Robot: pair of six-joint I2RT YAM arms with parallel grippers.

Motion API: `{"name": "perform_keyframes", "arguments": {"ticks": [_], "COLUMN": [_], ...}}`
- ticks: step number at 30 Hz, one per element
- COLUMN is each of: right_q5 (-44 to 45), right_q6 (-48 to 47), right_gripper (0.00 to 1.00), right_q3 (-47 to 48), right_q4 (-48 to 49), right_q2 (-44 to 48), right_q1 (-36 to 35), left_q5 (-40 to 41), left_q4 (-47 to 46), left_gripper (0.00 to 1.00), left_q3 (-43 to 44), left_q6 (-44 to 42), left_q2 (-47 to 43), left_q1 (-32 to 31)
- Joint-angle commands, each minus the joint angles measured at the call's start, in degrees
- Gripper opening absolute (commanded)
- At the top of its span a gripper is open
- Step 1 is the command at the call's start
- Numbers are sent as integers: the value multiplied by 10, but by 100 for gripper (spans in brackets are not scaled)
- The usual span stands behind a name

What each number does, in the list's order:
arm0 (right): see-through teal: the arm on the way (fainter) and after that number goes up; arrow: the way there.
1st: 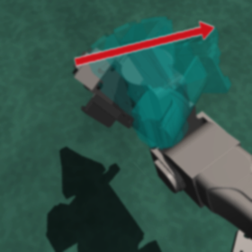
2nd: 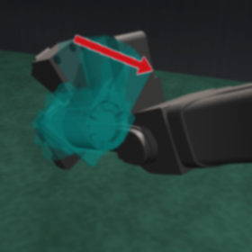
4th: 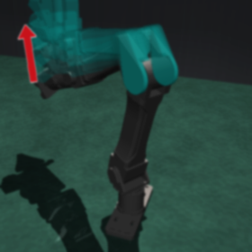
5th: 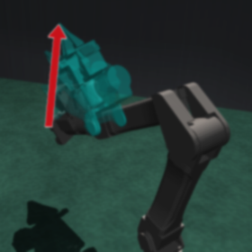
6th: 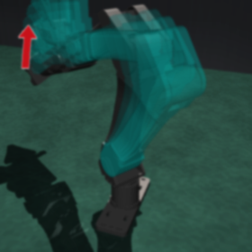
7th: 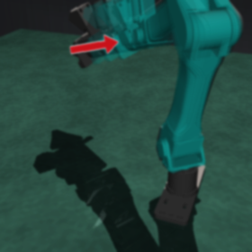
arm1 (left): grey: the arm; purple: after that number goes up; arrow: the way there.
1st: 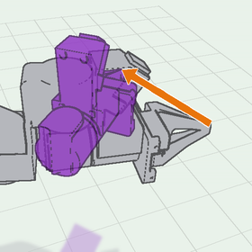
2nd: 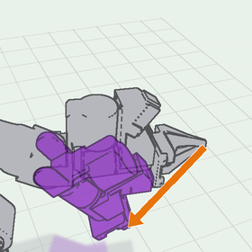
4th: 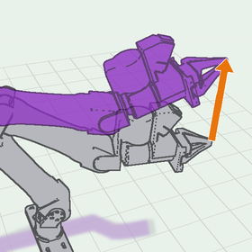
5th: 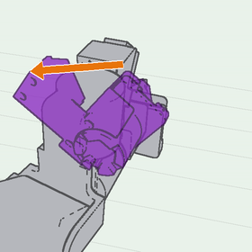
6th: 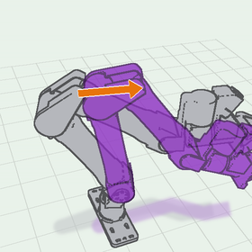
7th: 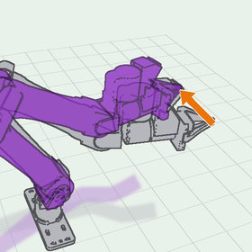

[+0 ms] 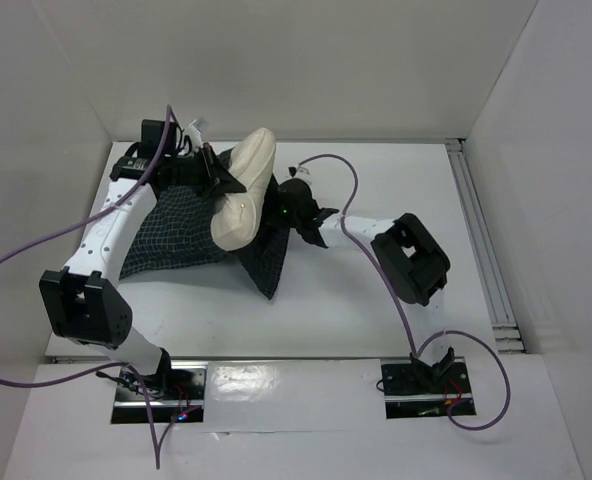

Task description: Put the pillow into the pillowcase

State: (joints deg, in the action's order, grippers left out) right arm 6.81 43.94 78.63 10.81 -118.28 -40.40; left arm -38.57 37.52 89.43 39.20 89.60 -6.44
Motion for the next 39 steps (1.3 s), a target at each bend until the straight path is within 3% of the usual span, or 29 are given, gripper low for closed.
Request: {"name": "perform_keyframes", "arguments": {"ticks": [1, 9, 19, 21, 22, 26, 31, 33, 35, 37, 38, 39], "right_q5": [-10, -79, -128, -145, -145, -199, -252, -306, -305, -256, -238, -219], "right_q6": [-15, -36, -24, -17, 0, 35, 47, 23, -20, -75, -82, -75], "right_gripper": [0, 0, 0, 0, 0, 0, 0, 0, 0, 12, 32, 39], "right_q3": [-43, -145, -237, -248, -248, -234, -134, -83, -45, -45, -57, -71], "right_q4": [23, 17, 49, 64, 84, 162, 199, 140, 53, -7, -28, -28], "right_q2": [97, 212, 302, 307, 307, 286, 208, 178, 153, 153, 153, 161], "right_q1": [9, 27, 87, 116, 128, 185, 199, 199, 172, 131, 119, 107], "left_q5": [-23, 77, 66, 53, 53, 82, 153, 147, 126, 126, 126, 126], "left_q4": [-46, -89, -101, -78, -24, 30, 48, 40, 10, 5, 5, 5], "left_gripper": [0, 0, 0, 0, 0, 0, 0, 0, 0, 0, 0, 0], "left_q3": [-19, -80, -109, -102, -92, -95, -129, -144, -150, -141, -134, -128], "left_q6": [14, 25, 4, -25, -66, -140, -163, -149, -135, -122, -122, -115], "left_q2": [-22, -6, 18, 36, 59, 92, 97, 89, 57, 42, 34, 34], "left_q1": [10, 27, 33, 27, 27, -17, -65, -60, -48, -41, -41, -35]}}
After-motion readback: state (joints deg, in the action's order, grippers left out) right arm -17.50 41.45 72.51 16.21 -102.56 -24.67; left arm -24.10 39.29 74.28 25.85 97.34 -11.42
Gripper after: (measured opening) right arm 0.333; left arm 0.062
